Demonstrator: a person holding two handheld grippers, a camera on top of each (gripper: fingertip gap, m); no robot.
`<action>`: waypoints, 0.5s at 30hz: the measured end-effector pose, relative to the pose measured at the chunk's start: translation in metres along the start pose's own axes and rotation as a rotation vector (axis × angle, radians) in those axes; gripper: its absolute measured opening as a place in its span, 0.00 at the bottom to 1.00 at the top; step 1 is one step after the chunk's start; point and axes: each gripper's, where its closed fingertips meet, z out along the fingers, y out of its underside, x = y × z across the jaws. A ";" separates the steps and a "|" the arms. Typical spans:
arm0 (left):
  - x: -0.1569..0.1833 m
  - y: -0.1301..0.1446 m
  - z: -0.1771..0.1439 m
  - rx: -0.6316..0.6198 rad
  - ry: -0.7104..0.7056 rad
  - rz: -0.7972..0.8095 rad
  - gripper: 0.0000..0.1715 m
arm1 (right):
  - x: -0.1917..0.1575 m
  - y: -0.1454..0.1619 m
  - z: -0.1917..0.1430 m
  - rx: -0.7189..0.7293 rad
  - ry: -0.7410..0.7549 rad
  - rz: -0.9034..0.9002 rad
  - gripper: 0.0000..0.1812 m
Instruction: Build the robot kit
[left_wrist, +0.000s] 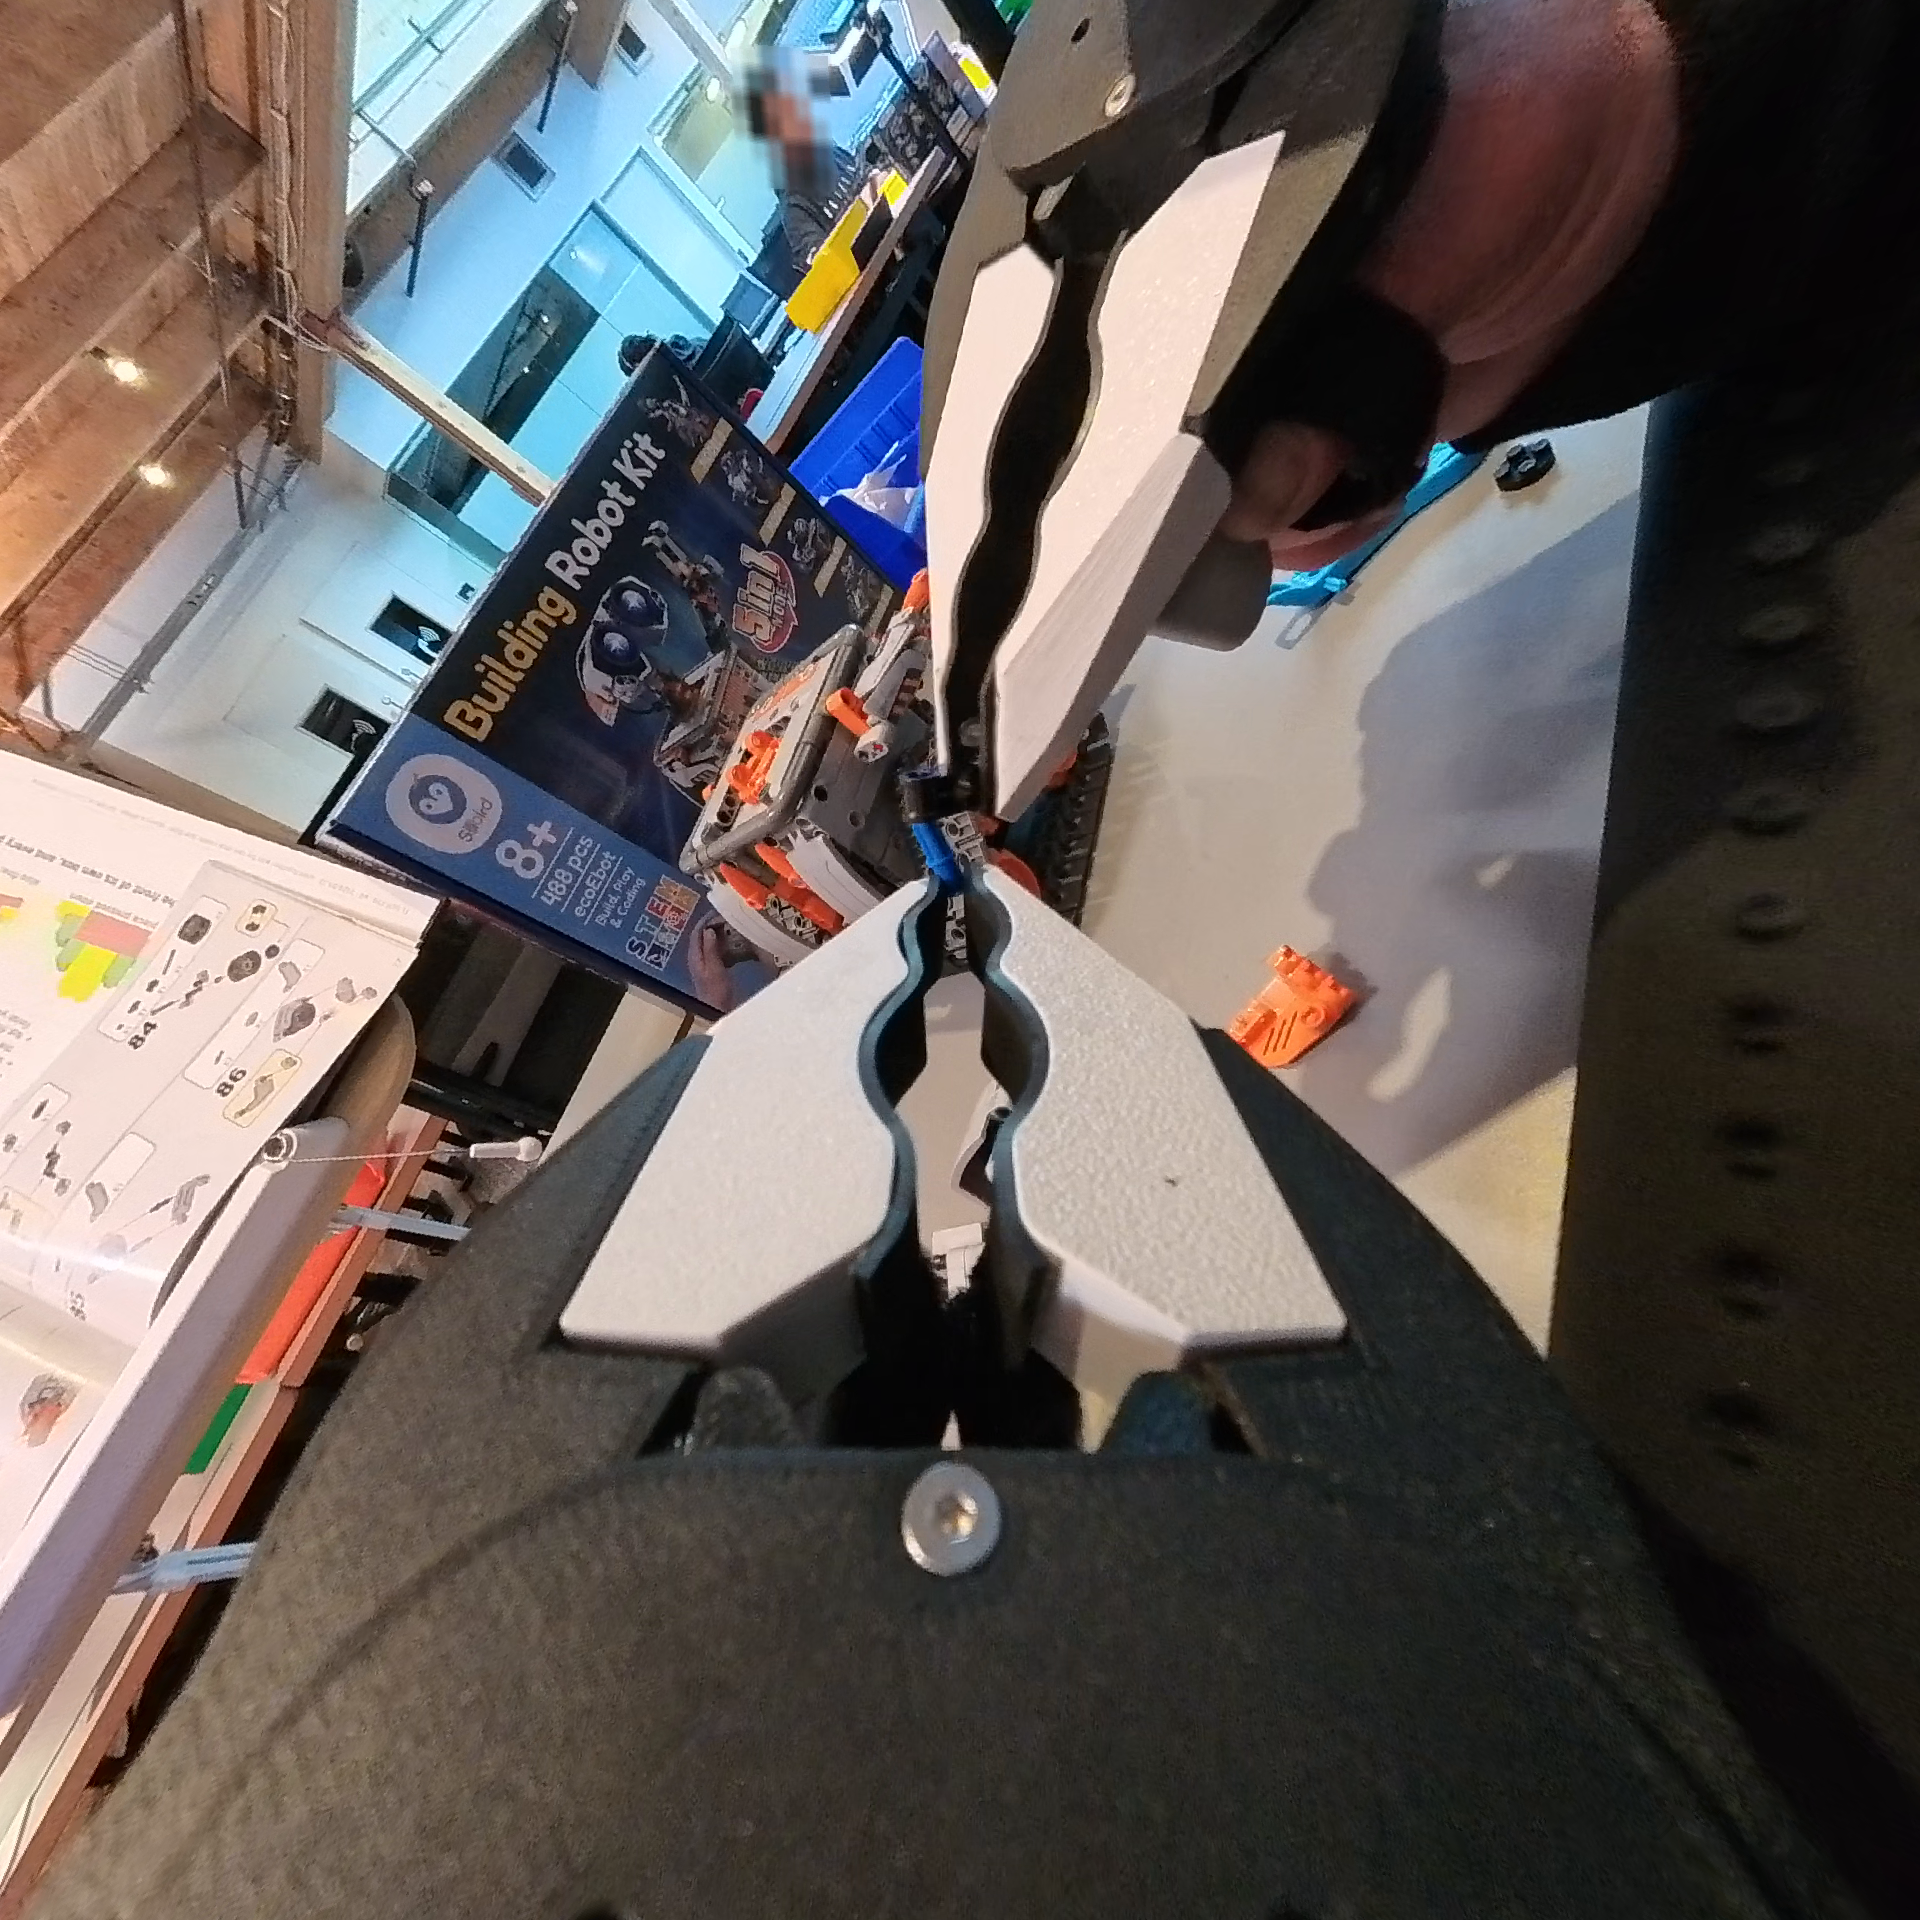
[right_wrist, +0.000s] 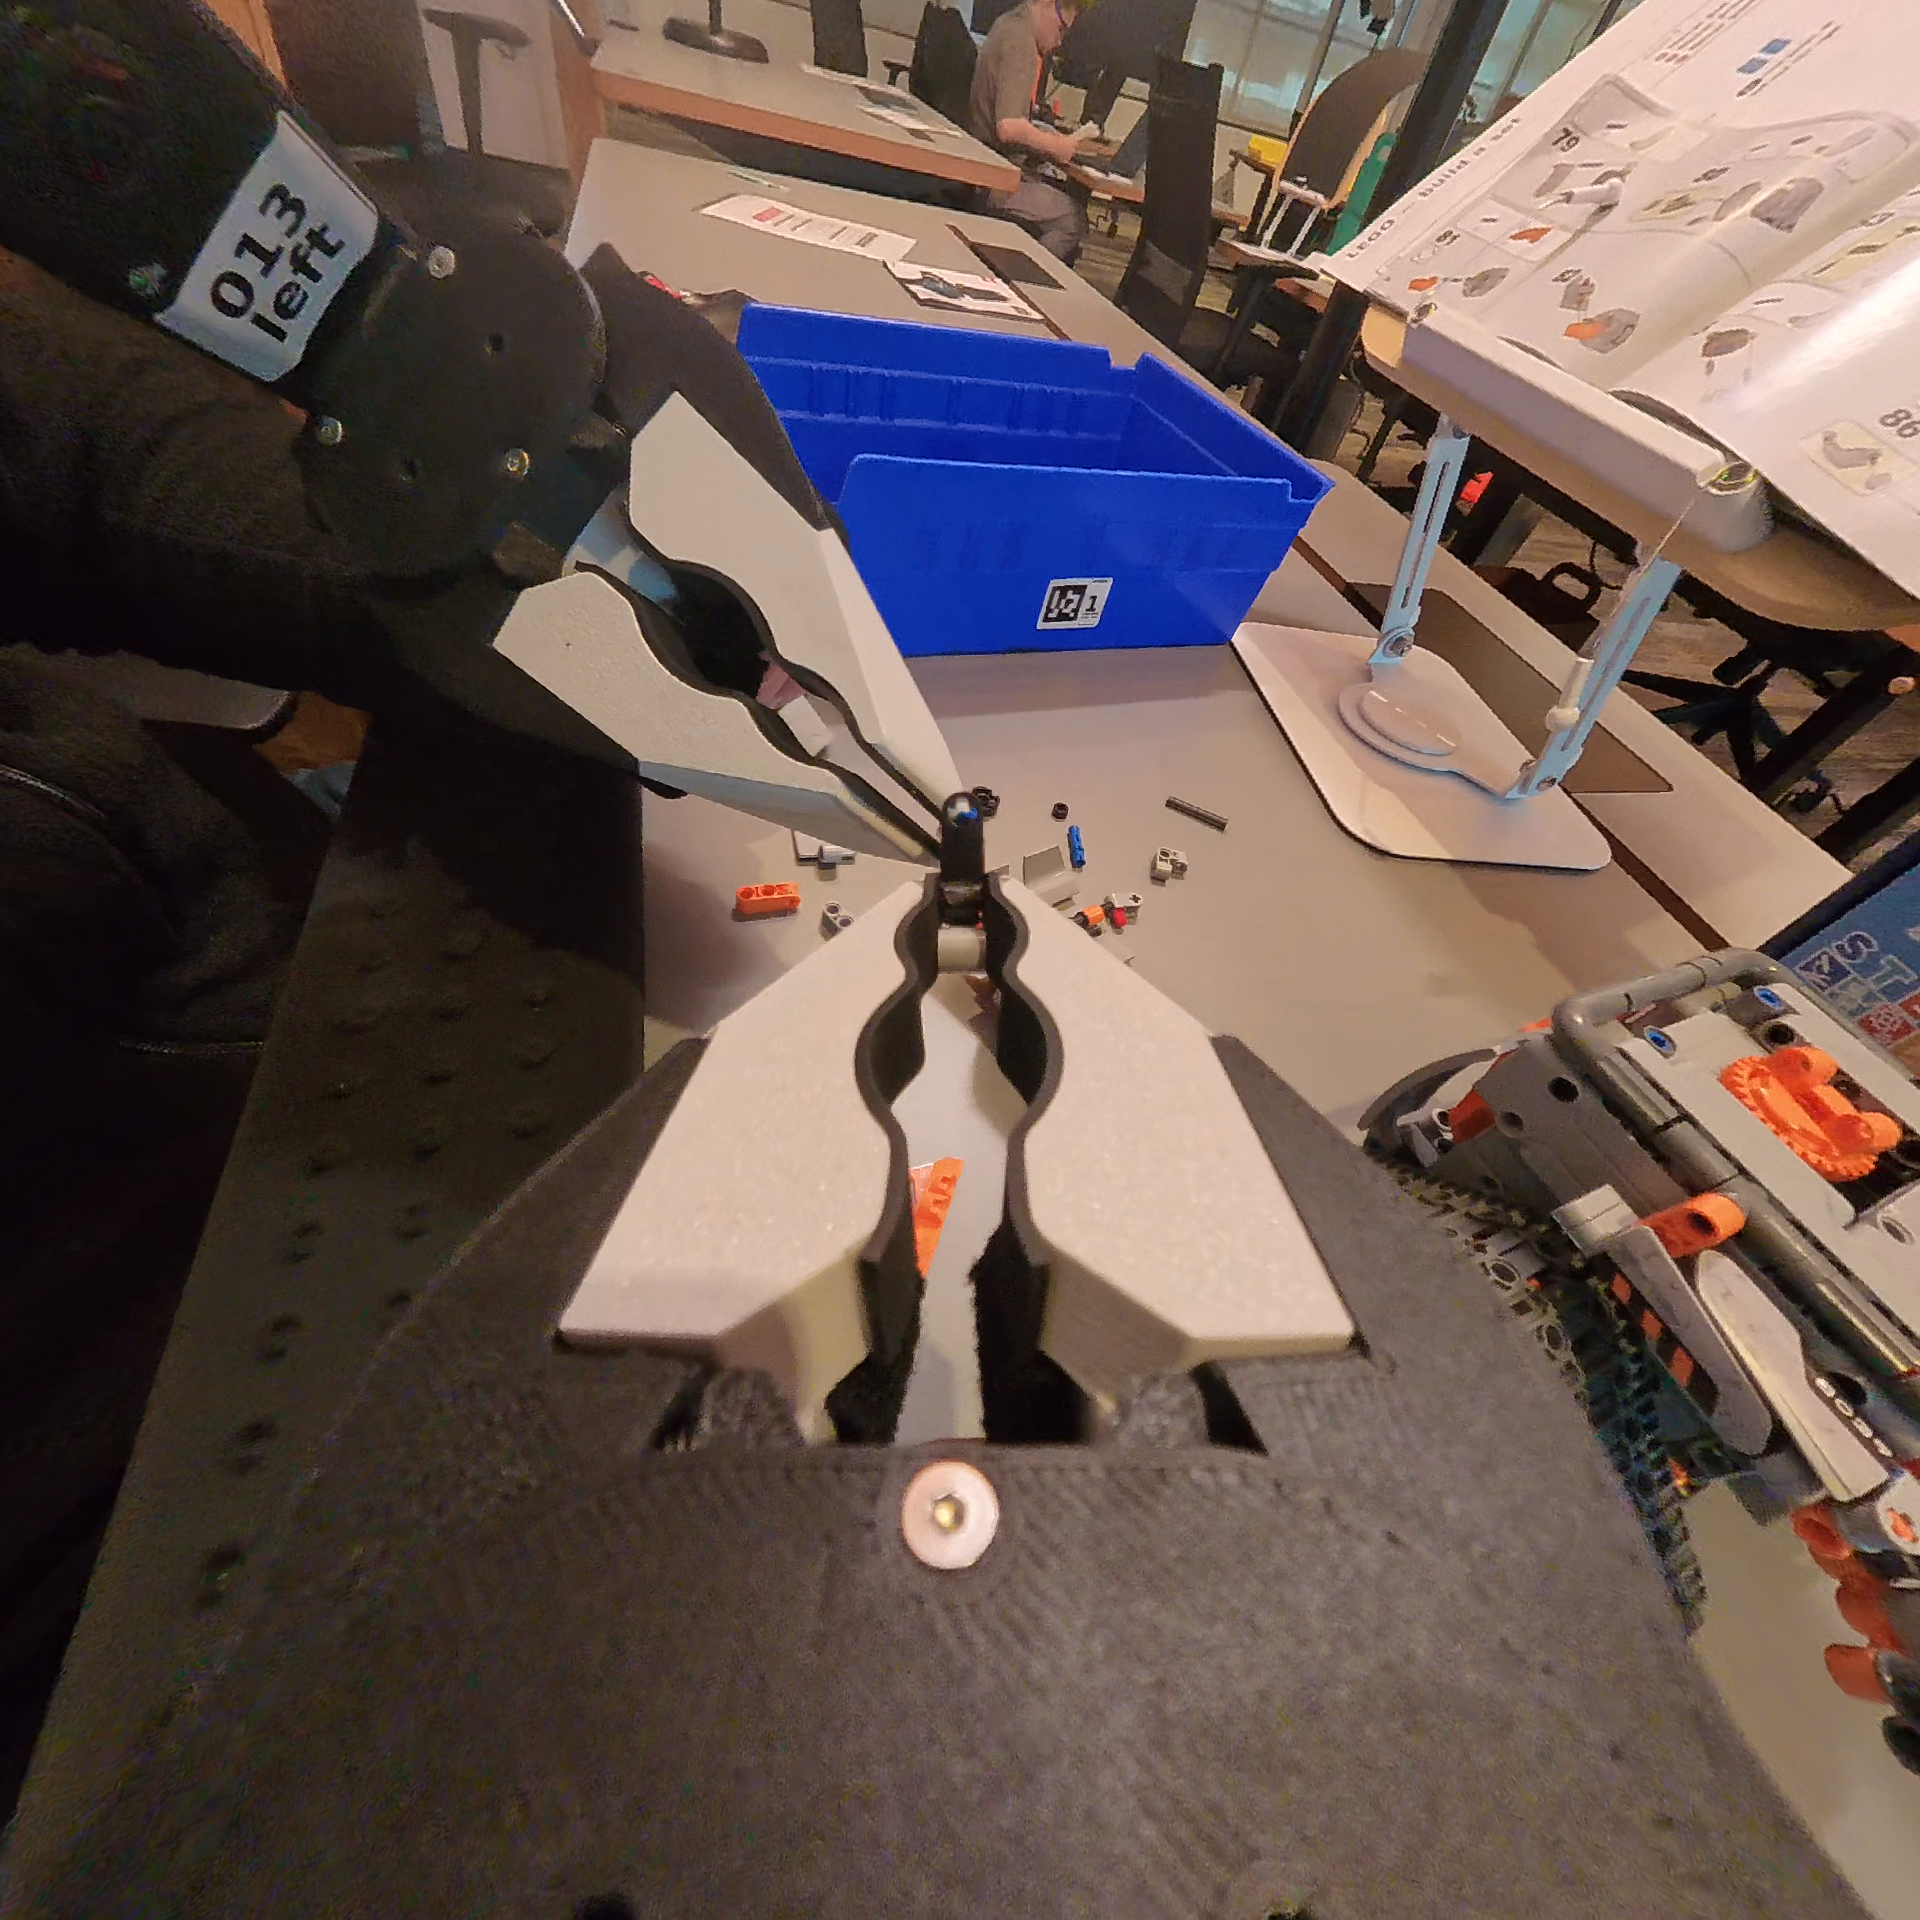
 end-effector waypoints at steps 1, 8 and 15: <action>0.000 0.000 0.000 0.000 0.000 0.000 0.00 | 0.000 0.000 0.000 -0.003 0.004 -0.007 0.03; 0.000 0.001 0.000 0.002 0.001 -0.005 0.00 | 0.000 0.001 0.001 -0.012 0.023 -0.037 0.03; 0.001 0.002 0.001 -0.001 0.004 -0.007 0.00 | -0.001 0.001 0.001 -0.024 0.033 -0.059 0.02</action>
